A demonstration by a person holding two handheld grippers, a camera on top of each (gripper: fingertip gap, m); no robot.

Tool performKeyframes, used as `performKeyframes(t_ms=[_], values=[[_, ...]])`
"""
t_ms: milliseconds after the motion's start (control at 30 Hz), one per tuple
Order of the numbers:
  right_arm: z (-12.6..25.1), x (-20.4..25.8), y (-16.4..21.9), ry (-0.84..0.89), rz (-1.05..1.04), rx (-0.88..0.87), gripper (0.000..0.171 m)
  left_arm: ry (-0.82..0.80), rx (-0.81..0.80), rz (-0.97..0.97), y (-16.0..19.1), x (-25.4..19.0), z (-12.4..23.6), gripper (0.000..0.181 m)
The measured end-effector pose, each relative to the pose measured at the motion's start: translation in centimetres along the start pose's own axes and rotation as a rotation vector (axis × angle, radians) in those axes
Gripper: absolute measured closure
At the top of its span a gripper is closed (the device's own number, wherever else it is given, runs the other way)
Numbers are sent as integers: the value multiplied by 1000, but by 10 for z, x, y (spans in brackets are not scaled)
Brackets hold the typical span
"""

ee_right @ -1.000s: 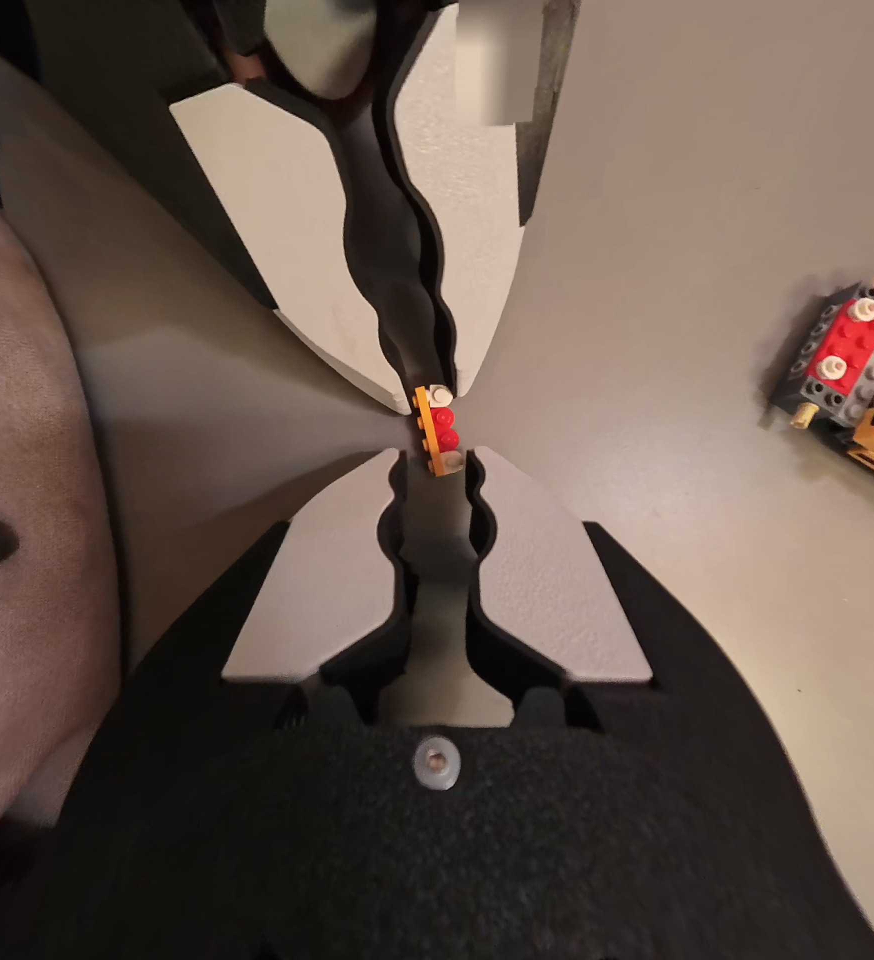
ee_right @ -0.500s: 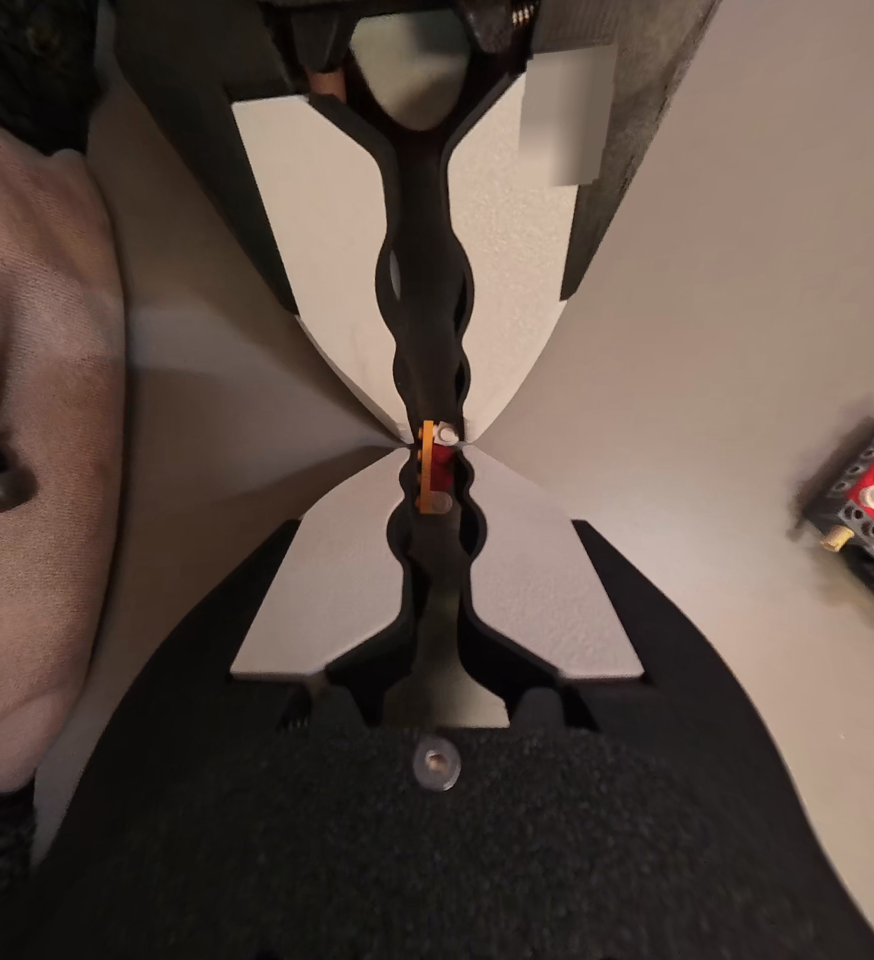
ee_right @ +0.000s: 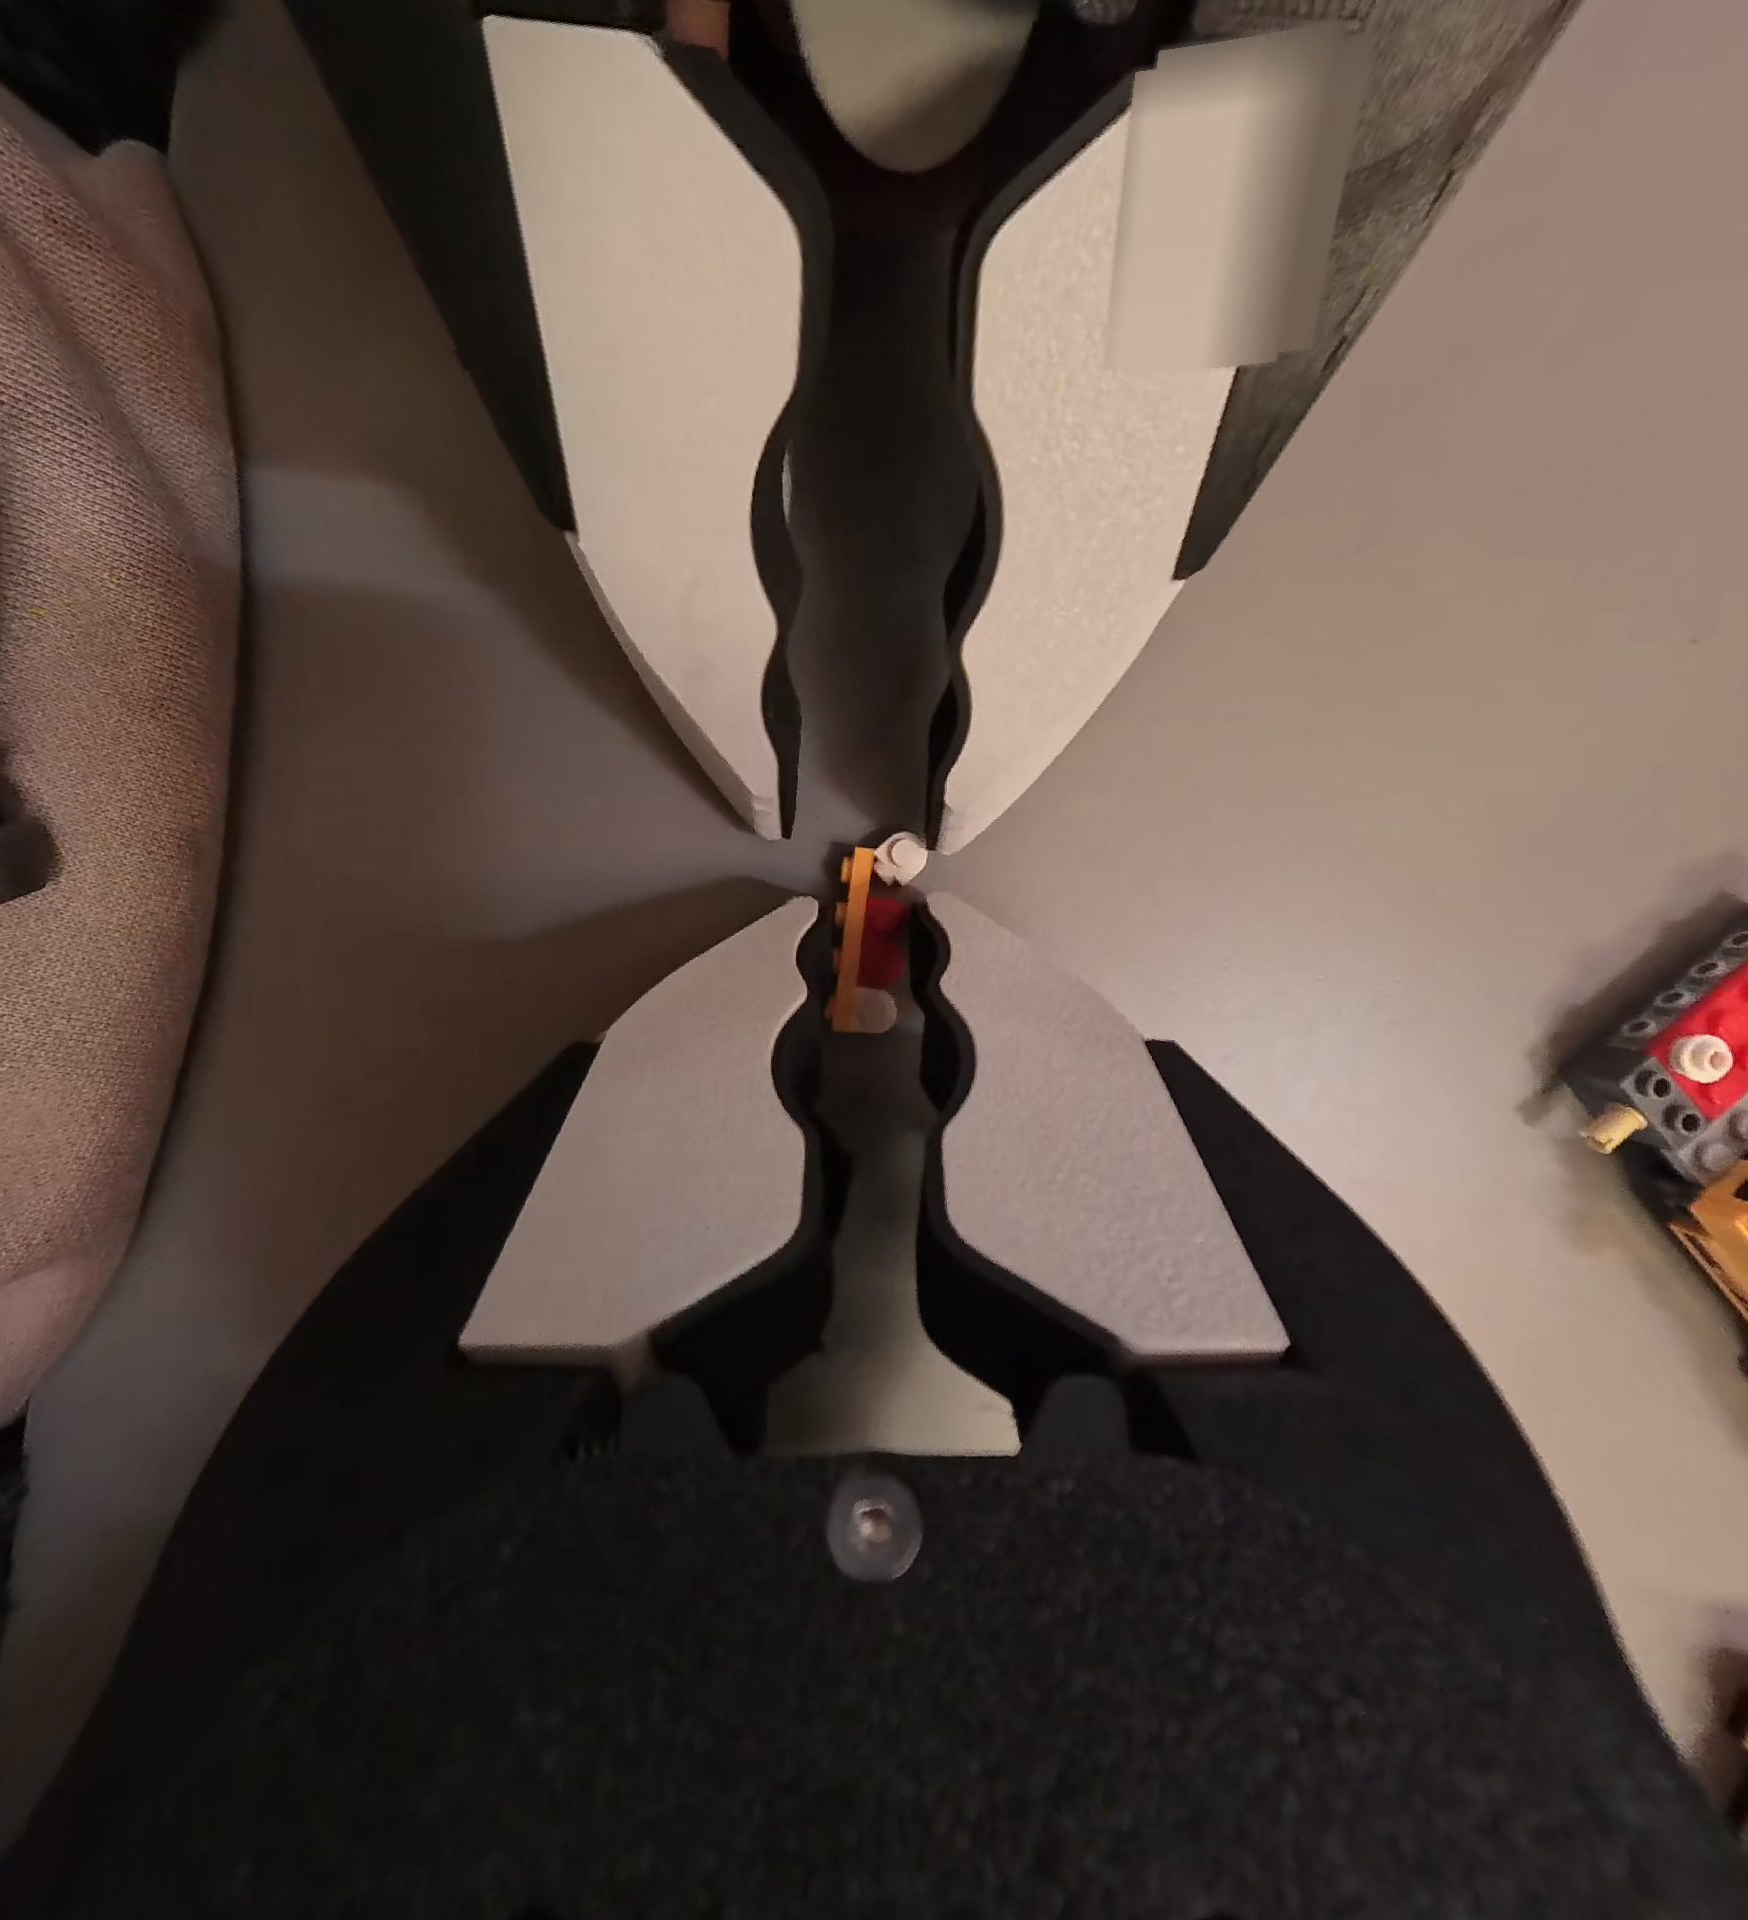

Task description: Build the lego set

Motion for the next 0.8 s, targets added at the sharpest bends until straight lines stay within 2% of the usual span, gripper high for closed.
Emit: performKeyframes(t_ms=[433,800], values=[[2,0,4,-2,6,-17,156,14,18,1,-1,1,-5,164],[3,4,7,27,-86,-28,158,-27,26,-2,-4,1,-8,167]])
Point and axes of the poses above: each gripper's, where its closed fingertips meet, z back along the fingers, y out of its underside, x = y × z across the jaws, the point moved 6 cm from there along z, back along the fingers, and after that the axes turned 2 degrees about -z, right-handed, at the moved point
